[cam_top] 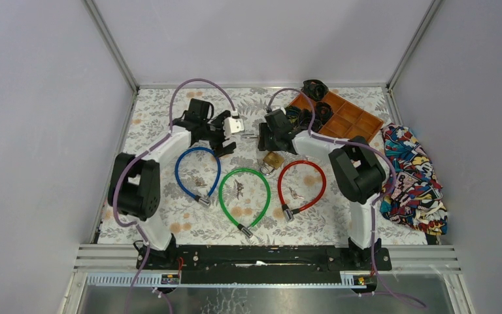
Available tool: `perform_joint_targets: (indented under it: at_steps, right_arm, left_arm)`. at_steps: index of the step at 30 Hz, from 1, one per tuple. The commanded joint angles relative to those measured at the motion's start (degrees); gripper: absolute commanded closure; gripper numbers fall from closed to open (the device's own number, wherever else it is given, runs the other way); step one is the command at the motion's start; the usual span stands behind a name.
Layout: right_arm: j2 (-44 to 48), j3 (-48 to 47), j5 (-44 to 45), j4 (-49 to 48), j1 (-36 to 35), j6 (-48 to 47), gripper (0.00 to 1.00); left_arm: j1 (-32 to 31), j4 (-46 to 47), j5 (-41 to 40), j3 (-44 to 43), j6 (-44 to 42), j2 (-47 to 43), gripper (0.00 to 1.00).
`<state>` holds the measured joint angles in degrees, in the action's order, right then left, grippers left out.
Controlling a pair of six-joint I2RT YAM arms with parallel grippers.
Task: Lock with the key
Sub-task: Pick up the lock from the center of the board.
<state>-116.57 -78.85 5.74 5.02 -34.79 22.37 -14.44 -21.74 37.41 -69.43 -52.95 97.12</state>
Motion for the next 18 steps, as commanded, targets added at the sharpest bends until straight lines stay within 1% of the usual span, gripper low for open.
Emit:
perform_joint_targets:
  at_steps: [1,6,10,12,13,14,16,17,18]
  right_arm:
    - [7.87,2.55,-5.04,-15.03,1.82,2.36,1.0]
    - [10.54,5.6,-9.23,-17.82,1.87,2.06,1.0]
    - [12.77,7.47,-10.33,-18.79,1.85,1.7,1.0]
    - [13.7,8.02,-11.02,-19.22,1.88,1.51,1.0]
    - [14.07,8.22,-11.51,-19.32,1.84,1.5,1.0]
    - [14.43,8.33,-11.86,-19.38,1.83,1.52,1.0]
    - [15.19,8.65,-12.2,-19.82,1.85,1.75,1.0]
    - [15.49,8.78,-12.38,-20.06,1.84,1.76,1.0]
    - [15.78,8.8,-12.54,-20.28,1.86,1.77,1.0]
  left_arm:
    - [-0.83,1.36,4.71,-1.31,-18.97,4.44,0.06]
    - [-2.55,6.0,5.03,-4.61,-18.73,9.23,0.06]
    - [-2.88,6.27,4.73,-8.79,-15.29,12.62,0.1]
    - [-2.95,6.59,4.57,-9.82,-15.03,13.48,0.14]
    - [-2.92,7.13,4.22,-9.73,-15.04,13.66,0.16]
    - [-2.99,7.82,3.88,-9.68,-15.01,13.78,0.21]
    - [-3.05,8.26,3.53,-9.6,-15.17,14.09,0.33]
    - [-3.12,8.29,3.58,-9.62,-15.3,14.16,0.36]
    - [-3.14,8.56,3.67,-9.59,-15.12,14.27,0.37]
